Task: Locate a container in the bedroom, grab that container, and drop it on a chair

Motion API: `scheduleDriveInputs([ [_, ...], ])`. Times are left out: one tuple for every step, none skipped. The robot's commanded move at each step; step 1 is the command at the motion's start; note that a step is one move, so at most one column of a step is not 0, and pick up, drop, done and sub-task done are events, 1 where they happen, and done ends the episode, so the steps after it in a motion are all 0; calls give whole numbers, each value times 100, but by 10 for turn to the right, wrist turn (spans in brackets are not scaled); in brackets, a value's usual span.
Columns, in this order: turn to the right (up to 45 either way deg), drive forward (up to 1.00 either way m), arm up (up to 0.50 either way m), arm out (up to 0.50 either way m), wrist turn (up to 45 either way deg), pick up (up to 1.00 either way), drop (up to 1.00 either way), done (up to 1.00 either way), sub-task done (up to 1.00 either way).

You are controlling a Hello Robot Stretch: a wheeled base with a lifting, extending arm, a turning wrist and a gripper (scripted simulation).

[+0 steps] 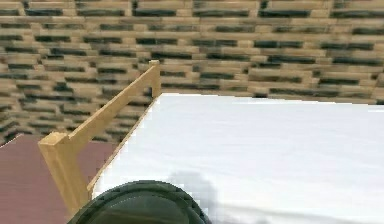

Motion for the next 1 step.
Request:
scheduleDriveInputs([
  [450, 0, 0, 0, 0, 0, 0, 0, 0],
])
